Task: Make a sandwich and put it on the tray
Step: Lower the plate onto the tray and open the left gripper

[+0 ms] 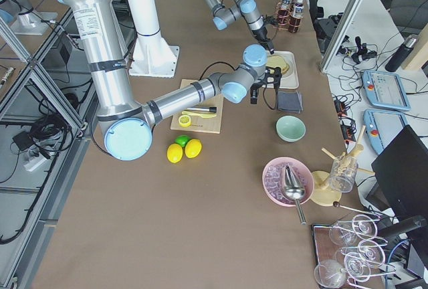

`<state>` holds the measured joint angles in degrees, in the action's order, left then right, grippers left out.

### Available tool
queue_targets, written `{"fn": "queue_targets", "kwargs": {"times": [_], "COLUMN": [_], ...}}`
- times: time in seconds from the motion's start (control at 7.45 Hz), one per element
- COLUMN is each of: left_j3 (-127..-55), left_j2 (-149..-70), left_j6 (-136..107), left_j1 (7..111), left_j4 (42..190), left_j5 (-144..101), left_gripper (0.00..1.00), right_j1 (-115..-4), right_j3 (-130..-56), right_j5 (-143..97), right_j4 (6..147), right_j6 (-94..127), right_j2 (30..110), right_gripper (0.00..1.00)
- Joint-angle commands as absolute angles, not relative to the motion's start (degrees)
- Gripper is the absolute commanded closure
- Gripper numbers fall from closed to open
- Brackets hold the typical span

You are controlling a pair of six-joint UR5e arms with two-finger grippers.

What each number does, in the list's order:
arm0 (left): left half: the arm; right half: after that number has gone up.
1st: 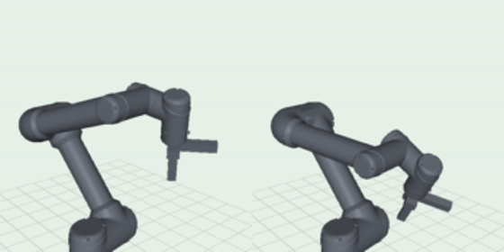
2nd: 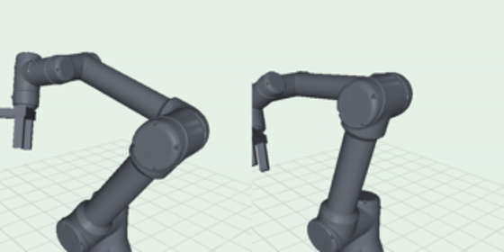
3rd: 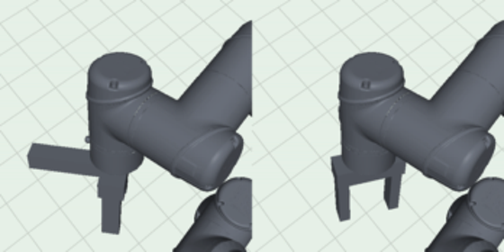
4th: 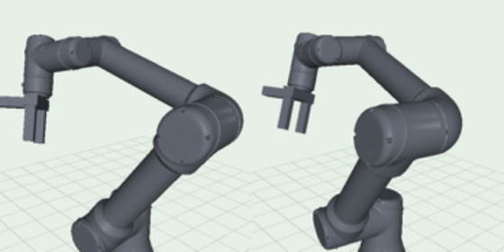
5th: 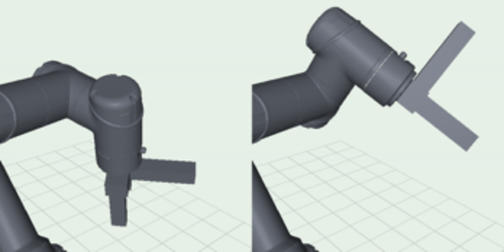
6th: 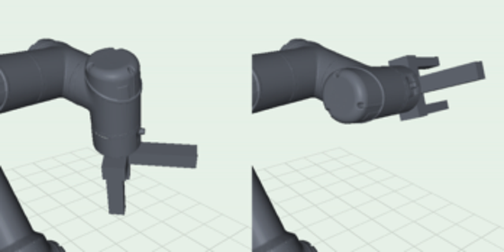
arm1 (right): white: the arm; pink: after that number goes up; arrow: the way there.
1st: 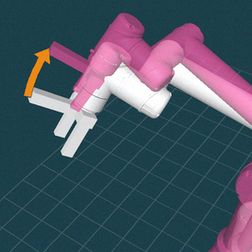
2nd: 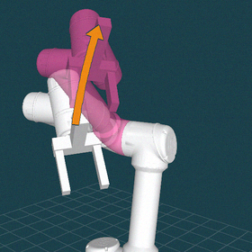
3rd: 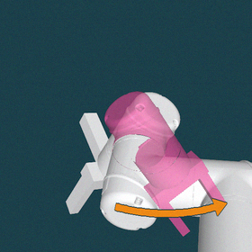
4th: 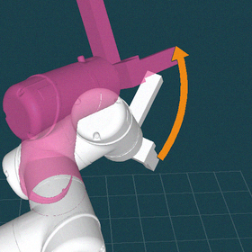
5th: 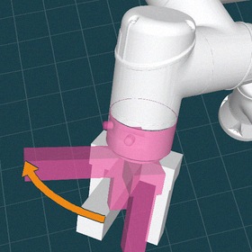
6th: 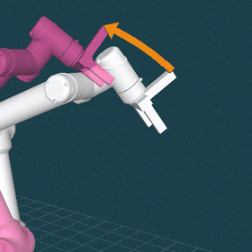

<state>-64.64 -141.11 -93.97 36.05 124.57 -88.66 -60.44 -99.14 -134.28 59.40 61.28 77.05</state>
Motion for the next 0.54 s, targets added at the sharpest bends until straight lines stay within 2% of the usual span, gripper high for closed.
{"fn": "queue_targets", "kwargs": {"times": [0.0,0.27,0.4], "left_j3": [-73.0,-80.1,-86.1], "left_j2": [-136.4,-131.9,-126.9], "left_j6": [-91.1,-88.3,-77.5], "left_j1": [38.3,39.7,39.8], "left_j4": [123.9,122.9,122.4], "left_j5": [-92.8,-96.9,-96.9], "left_gripper": [0.03,0.02,0.02], "right_j1": [-61.4,-63.1,-64.5], "right_j3": [-99.1,-99.1,-99.1], "right_j5": [-135.0,-135.9,-135.9], "right_j4": [59.0,59.1,59.1], "right_j6": [60.8,60.8,60.8], "right_j2": [77.5,77.5,77.7], "right_gripper": [0.00,0.00,0.00]}}
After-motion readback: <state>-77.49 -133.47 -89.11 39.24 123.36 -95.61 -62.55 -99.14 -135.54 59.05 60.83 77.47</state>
